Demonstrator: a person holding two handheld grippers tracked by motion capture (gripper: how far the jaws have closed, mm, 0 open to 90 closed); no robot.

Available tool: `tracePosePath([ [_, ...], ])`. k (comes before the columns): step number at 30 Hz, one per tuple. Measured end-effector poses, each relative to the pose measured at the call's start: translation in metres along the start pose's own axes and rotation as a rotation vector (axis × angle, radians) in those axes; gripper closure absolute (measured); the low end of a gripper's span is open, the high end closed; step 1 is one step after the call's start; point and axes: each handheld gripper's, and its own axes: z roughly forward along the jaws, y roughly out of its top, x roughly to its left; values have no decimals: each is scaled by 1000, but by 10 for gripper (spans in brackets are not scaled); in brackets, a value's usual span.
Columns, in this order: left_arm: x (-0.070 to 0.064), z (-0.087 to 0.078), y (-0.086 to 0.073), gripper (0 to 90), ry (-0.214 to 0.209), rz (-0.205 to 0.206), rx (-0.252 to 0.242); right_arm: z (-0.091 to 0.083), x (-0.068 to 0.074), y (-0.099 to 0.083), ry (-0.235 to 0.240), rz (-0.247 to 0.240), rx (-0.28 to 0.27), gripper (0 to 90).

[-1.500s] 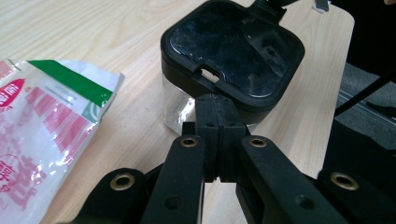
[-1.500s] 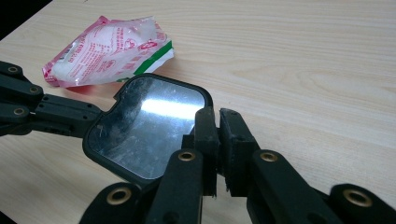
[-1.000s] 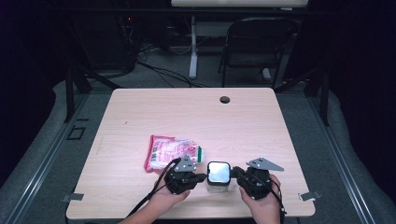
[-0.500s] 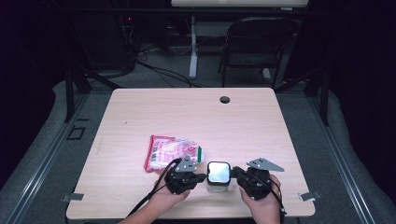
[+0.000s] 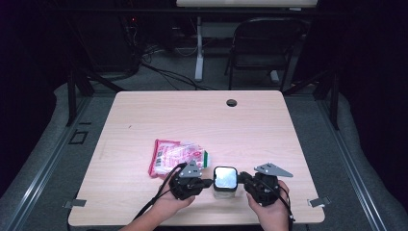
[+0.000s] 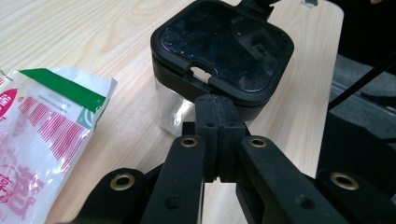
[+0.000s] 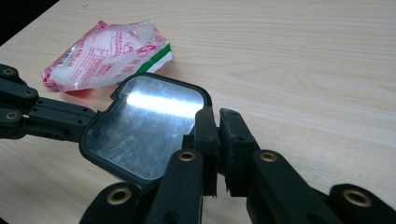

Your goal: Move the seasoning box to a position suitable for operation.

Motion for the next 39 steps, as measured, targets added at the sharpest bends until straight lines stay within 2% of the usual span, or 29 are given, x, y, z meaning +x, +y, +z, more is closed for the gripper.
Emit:
tracePosePath([
  [3, 0, -1, 1, 900, -12, -10, -20, 0, 0, 0, -4, 1, -1, 861],
  [8, -1, 0, 2, 900, -14, -8, -20, 0, 0, 0, -5, 1, -2, 858],
  [12, -1, -1, 3, 900, -15, -5, -20, 0, 0, 0, -14, -7, -3, 815],
  [18, -2, -2, 5, 900, -7, -8, -26, -3, -3, -1, -5, -16, 1, 767],
  [21, -2, -3, 7, 900, 2, -10, -24, -6, -2, -2, 15, -30, -4, 742],
  [23, -2, -3, 8, 900, -7, -13, -30, -7, -1, -3, 20, -33, -7, 735],
  [26, -1, -3, 10, 900, -9, -15, -33, -13, 3, -5, 37, -66, 1, 685],
  [29, -2, -2, 13, 900, -12, -13, -31, -15, 6, -6, 34, -89, 10, 660],
  [31, -2, -1, 16, 900, -20, -11, -37, -18, 10, -9, 56, -106, -2, 624],
  [39, -4, -1, 23, 900, -33, -4, -49, -21, 16, -14, 67, -143, 10, 549],
])
